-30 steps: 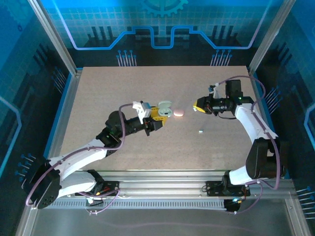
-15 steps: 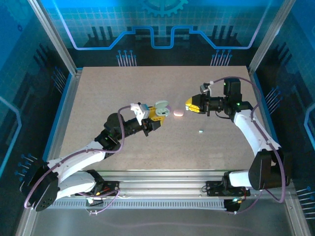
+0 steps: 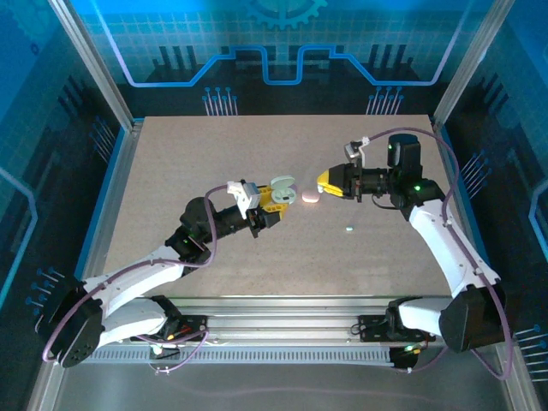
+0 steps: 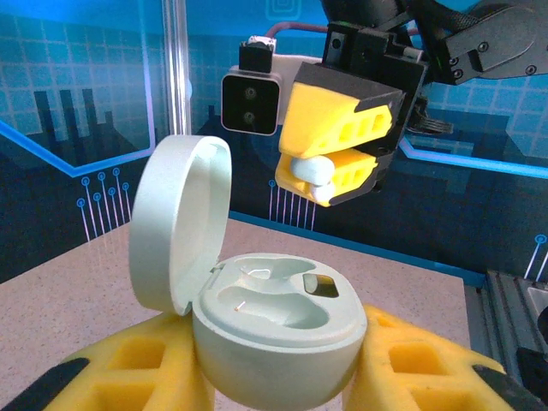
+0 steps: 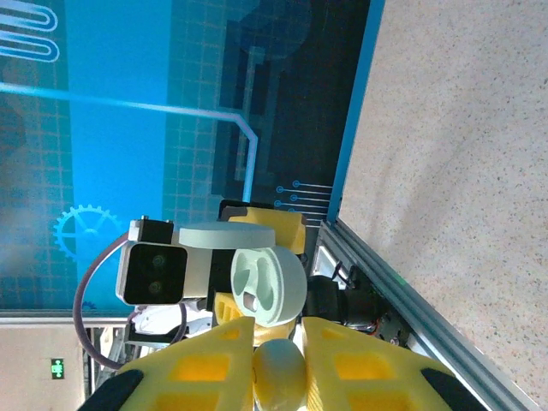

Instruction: Insert wireless bluetooth earbuds into charging case

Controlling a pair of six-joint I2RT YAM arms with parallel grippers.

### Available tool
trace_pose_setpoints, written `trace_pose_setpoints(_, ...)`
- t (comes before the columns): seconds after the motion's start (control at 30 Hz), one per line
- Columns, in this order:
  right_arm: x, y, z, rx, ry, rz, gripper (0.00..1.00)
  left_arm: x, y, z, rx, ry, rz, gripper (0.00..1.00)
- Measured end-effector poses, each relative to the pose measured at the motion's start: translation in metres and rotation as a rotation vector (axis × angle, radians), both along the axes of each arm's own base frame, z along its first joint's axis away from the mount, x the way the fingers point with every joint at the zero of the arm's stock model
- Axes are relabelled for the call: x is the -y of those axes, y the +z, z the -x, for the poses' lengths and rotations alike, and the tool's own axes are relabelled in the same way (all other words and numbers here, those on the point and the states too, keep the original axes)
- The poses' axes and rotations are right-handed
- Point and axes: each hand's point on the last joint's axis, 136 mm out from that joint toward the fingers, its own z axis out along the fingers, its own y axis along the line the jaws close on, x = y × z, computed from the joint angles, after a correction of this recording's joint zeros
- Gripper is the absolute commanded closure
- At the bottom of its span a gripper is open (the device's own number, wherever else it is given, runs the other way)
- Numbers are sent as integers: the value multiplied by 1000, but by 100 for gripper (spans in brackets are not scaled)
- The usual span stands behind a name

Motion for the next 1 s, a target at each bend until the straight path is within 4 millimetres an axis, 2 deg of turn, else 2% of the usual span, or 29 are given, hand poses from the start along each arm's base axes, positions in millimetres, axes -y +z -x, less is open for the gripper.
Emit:
trace_pose_setpoints(0.53, -37, 14, 27, 156, 55, 80, 79, 4, 4, 7, 27, -49, 10, 67)
trace_pose_setpoints(1.0, -52, 18, 29, 241, 61, 129, 79, 9, 4, 11, 38, -91, 17, 67)
